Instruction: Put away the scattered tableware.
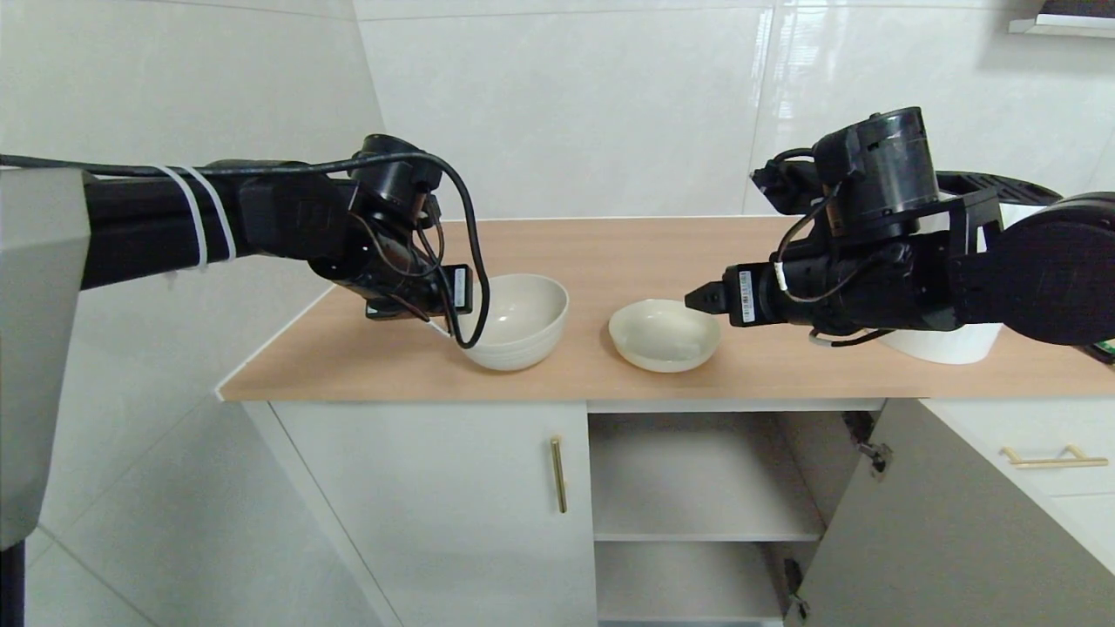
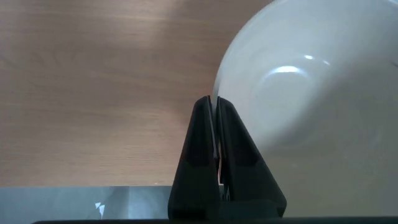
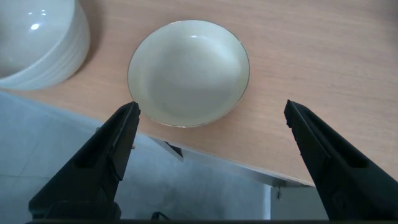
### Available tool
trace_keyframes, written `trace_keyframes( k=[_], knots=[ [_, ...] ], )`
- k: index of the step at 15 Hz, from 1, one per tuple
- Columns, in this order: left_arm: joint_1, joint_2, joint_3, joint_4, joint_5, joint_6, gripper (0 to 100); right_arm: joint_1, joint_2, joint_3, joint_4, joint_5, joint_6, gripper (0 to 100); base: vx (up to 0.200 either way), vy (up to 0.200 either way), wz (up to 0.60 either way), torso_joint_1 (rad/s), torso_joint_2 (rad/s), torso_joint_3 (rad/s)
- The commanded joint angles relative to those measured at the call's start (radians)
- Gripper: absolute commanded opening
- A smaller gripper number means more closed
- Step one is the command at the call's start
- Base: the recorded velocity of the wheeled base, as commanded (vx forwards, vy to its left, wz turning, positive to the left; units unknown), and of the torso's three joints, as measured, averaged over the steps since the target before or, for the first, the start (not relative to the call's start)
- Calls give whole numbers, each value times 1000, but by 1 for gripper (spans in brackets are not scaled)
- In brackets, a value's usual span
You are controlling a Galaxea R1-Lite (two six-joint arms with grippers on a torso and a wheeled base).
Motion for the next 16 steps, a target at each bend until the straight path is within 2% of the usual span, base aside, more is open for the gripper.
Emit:
trace_keyframes(
  k=[1,3,5,7,8,9,11,12,14,15,16],
  knots=[
    [-4,-6,-9,1,0,-6,0,0,-6,-3,0,0,-1,100,0,0,0,0,0,0],
    [-15,-64,-26,1,0,-58,0,-1,-3,-9,-1,0,-1,100,0,0,0,0,0,0],
    [-32,-155,-19,2,0,-80,0,-12,31,-38,7,-3,-4,100,0,0,0,0,0,0],
    [-41,-247,25,4,-3,-127,0,-17,77,-64,11,-26,-4,100,0,0,0,0,0,0],
    [-41,-247,25,4,-3,-127,0,-17,77,-64,11,-26,-4,100,0,0,0,0,0,0],
    [-47,-391,171,-1,-26,-159,0,-24,124,-69,25,-72,-6,100,0,0,0,0,0,0],
    [-47,-553,390,-36,-89,-165,0,-43,181,-101,39,-82,-6,100,0,0,0,0,0,0],
    [-46,-581,432,-56,-103,-165,0,-46,192,-112,45,-83,-6,100,0,0,0,0,0,0],
    [-33,-728,671,-265,-167,-188,0,-50,255,-183,105,-132,-4,100,0,0,0,0,0,0],
    [-33,-737,692,-312,-167,-178,0,-50,267,-198,108,-141,-4,100,0,0,0,0,0,0],
    [-33,-742,694,-315,-167,-170,0,-50,272,-201,108,-141,-3,100,0,0,0,0,0,0]
  ],
)
